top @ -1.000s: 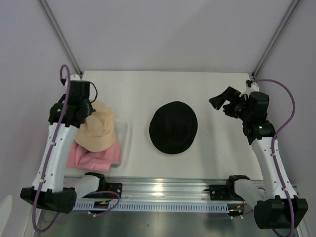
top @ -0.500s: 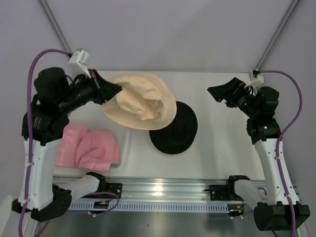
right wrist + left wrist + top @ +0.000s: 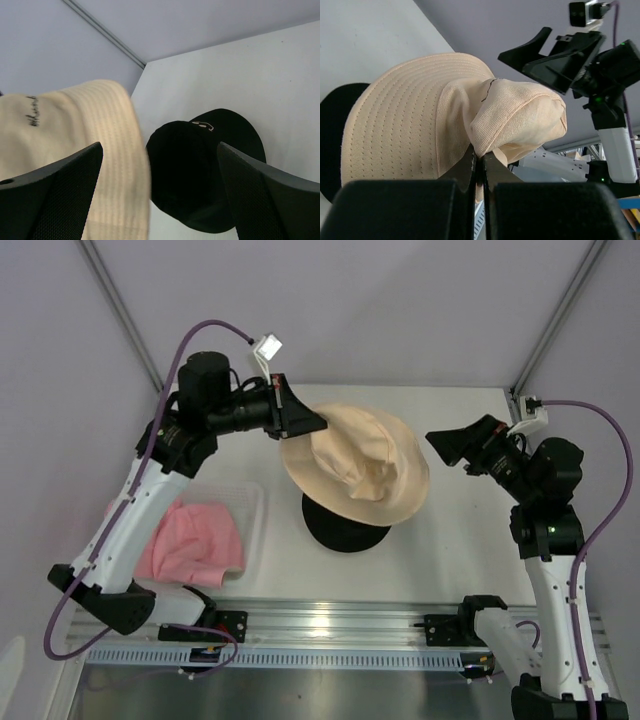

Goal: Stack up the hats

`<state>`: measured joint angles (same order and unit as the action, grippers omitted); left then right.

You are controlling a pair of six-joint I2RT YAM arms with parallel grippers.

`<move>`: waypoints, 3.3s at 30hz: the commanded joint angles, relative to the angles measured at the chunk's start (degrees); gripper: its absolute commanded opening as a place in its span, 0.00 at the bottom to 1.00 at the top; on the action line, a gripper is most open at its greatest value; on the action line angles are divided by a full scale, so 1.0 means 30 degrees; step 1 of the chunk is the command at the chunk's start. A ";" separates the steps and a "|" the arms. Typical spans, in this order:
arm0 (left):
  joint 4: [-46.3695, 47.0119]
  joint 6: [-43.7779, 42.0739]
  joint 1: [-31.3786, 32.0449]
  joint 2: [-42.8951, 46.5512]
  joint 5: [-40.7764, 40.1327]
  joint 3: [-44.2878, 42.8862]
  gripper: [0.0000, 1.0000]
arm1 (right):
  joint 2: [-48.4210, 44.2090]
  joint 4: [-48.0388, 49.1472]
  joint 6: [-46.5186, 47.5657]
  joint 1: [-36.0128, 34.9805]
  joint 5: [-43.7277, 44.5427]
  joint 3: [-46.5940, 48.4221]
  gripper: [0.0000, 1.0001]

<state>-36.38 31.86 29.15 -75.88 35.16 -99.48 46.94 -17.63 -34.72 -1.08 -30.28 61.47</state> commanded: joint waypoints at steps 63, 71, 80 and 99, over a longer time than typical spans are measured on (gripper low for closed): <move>1.2009 0.2476 -0.3065 0.0977 -0.0147 1.6255 0.87 | 0.8786 1.0181 0.1523 0.1035 -0.7131 -0.5286 0.82; 1.3797 0.3092 -0.2568 0.0010 0.0293 1.6229 0.82 | 0.9404 1.0417 0.1320 -0.0103 -0.7923 -0.5139 0.63; 1.3621 0.3034 -0.1337 -0.1250 -0.0292 1.5174 0.79 | 0.8612 1.0359 0.1289 -0.0606 -0.7368 -0.5813 0.44; 1.4582 -0.0247 -0.1453 -0.0313 -0.2110 1.5494 0.77 | 1.2213 0.5849 -0.0148 -0.1773 -0.3766 -0.2774 0.00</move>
<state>0.43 34.39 24.99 -78.52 28.64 -53.23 81.62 4.01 -35.57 -3.92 -45.19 47.99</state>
